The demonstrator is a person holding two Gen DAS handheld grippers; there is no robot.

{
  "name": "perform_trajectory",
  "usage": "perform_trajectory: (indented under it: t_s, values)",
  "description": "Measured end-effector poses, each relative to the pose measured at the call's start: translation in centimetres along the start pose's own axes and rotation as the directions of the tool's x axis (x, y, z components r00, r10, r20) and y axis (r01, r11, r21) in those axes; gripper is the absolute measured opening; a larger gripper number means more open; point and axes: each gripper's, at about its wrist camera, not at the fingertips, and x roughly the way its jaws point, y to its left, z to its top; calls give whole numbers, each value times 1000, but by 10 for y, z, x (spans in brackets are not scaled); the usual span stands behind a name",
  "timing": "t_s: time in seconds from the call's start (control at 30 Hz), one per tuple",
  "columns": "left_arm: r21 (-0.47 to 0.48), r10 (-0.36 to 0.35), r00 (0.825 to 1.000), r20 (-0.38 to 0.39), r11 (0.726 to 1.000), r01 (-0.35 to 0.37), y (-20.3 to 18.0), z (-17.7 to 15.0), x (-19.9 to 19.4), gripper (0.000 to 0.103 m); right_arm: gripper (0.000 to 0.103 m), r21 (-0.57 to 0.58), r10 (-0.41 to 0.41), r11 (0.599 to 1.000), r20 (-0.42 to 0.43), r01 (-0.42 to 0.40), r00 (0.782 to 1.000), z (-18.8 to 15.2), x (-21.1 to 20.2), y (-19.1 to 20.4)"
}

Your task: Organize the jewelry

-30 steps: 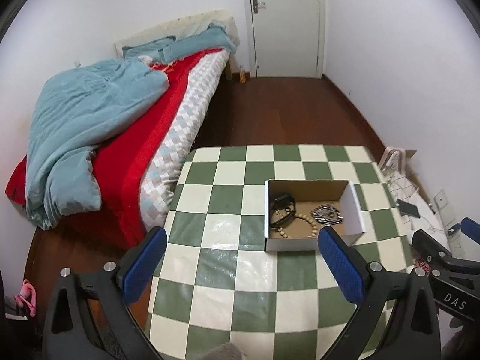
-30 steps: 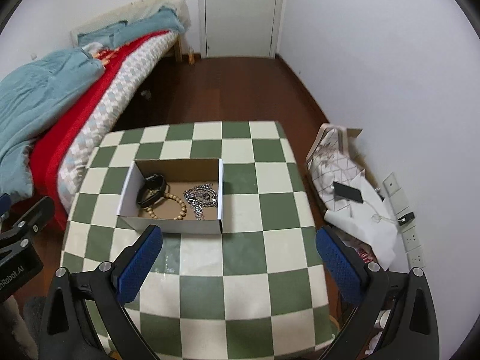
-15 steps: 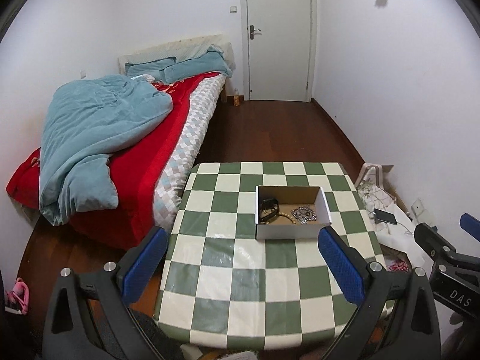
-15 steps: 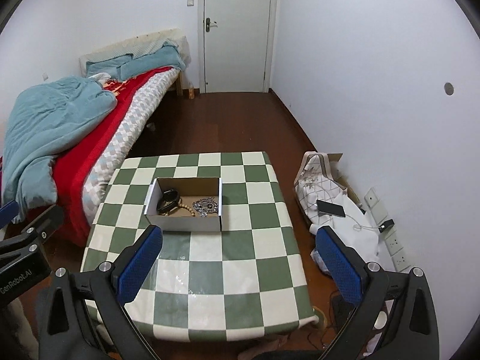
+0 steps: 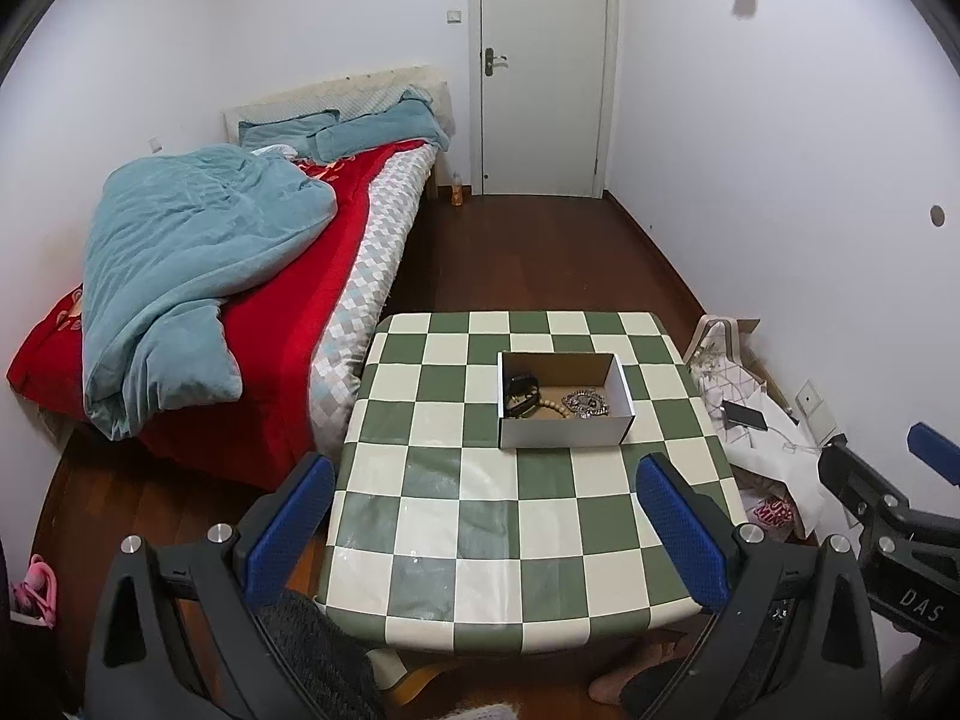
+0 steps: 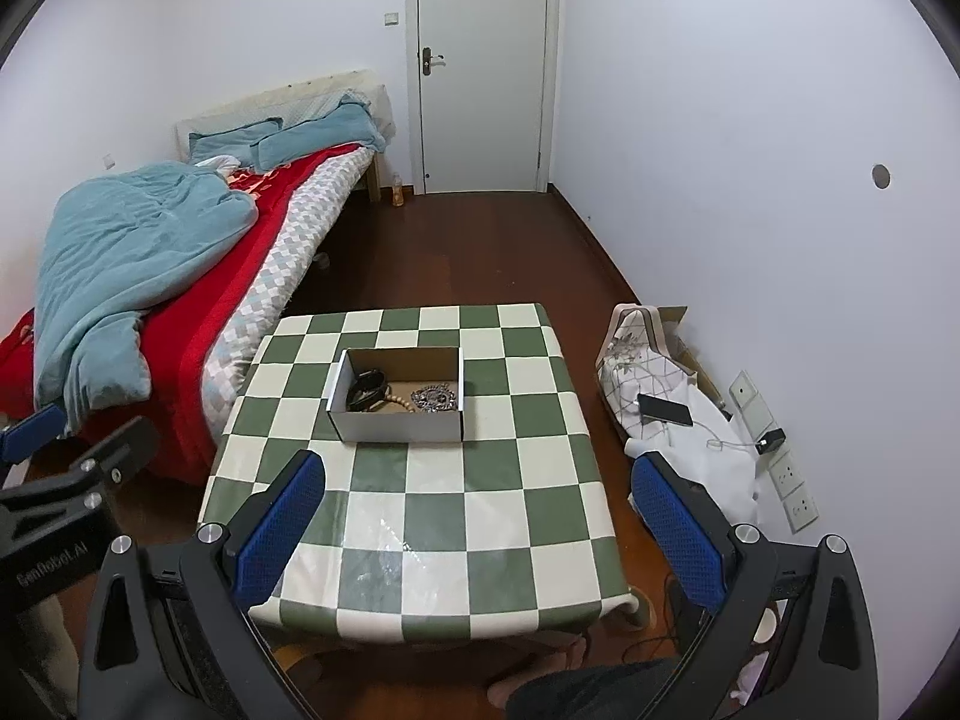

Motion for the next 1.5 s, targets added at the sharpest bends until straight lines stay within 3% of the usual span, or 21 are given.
perform_trajectory:
  t_s: [0.3, 0.67, 1.03, 1.5]
  values:
    - [-18, 20, 1000, -1, 1000, -20, 1, 19, 7, 103, 103, -5, -1, 1000, -7, 1, 1000, 10, 2, -1]
    - [-30, 64, 998, -27, 997, -65, -1, 49, 48, 103, 103, -7, -30, 1000, -31, 30, 999, 52, 54, 4]
    - [-11, 97, 992, -83, 995, -98, -4, 56, 86, 103, 103, -13, -52, 999, -91, 51, 995, 67, 104, 8]
    - [-3, 94, 989, -114, 996, -95, -7, 60, 105, 103, 103, -36, -67, 997, -136, 62, 989, 75, 134, 15]
